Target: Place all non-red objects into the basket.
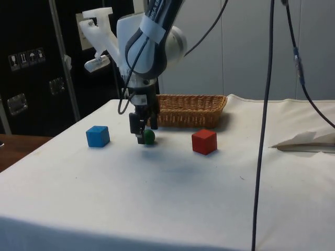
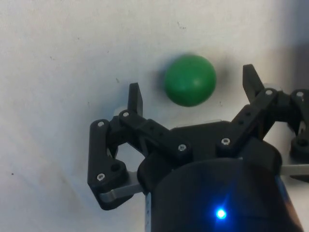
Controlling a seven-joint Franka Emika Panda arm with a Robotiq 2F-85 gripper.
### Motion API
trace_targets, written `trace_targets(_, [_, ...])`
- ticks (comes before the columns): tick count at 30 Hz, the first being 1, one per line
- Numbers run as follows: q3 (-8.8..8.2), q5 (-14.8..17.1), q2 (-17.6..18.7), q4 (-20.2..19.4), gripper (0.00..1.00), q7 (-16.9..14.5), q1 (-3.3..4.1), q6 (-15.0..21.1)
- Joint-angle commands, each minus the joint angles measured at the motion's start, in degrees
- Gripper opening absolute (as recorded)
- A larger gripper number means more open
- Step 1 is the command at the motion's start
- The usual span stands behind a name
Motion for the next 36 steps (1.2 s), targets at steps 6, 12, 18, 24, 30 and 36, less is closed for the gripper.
trace_targets(6, [0.23,0.3,0.0,0.2,1.00,-0.5,-0.40,0.0])
trace_targets(12, [0.06,0.3,-0.2,0.1,1.00,-0.5,-0.46,-0.2])
trace_targets(18, [-0.17,0.2,-0.2,0.0,1.00,-0.3,-0.34,-0.1])
trace_targets(24, [-0.29,0.0,-0.1,0.1,0.68,-0.1,-0.17,-0.1])
trace_targets(30, [-0.34,0.0,-0.1,0.1,0.03,-0.1,-0.11,-0.1])
trace_targets(36, [-0.40,-0.1,-0.1,0.1,0.00,0.0,-0.11,0.0])
